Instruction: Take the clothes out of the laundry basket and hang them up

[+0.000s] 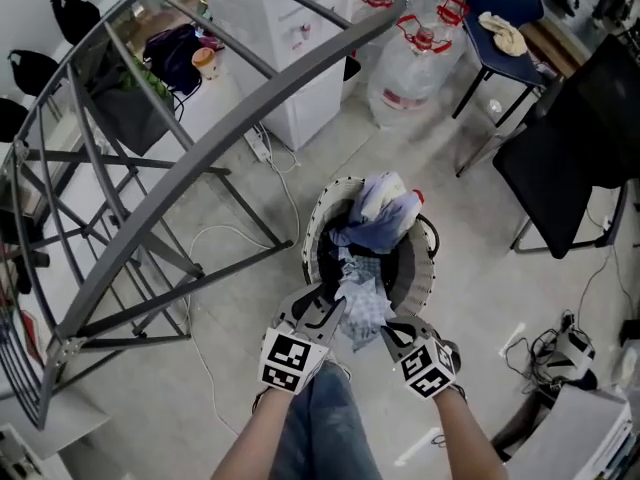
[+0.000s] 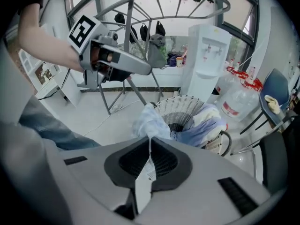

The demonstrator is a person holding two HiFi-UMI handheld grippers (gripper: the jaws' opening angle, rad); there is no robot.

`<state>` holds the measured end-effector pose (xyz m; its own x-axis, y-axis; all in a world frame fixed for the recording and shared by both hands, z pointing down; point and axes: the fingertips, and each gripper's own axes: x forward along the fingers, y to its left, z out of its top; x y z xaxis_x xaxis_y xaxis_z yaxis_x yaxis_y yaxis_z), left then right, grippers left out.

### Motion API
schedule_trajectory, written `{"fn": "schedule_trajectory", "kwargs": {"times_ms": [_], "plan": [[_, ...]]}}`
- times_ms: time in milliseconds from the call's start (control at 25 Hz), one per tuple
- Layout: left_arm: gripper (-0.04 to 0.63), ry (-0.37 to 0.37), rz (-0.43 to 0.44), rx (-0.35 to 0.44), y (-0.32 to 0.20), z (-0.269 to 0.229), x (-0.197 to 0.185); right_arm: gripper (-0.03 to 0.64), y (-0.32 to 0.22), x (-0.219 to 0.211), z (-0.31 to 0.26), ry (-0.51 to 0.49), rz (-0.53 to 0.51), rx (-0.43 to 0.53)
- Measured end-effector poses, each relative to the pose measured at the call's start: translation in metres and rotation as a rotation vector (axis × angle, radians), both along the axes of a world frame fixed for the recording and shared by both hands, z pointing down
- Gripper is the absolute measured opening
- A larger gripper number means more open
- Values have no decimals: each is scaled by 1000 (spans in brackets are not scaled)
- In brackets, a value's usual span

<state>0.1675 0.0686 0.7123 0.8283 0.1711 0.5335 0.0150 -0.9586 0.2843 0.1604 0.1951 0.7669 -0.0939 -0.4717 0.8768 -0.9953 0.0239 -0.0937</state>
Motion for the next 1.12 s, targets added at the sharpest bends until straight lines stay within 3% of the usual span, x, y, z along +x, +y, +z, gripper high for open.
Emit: {"fn": "schedule_trajectory", "kwargs": {"times_ms": [400,640,1120], "plan": [[167,42,-16,3,-14,-59,-9,12,-25,39,-115,132,82,174],[167,66,17,15,-11,-95,-15,12,-33,56,-189,226,109,222],[167,68,94,36,1,-128,-27,12,-54,73,-329,353,97,413]]}}
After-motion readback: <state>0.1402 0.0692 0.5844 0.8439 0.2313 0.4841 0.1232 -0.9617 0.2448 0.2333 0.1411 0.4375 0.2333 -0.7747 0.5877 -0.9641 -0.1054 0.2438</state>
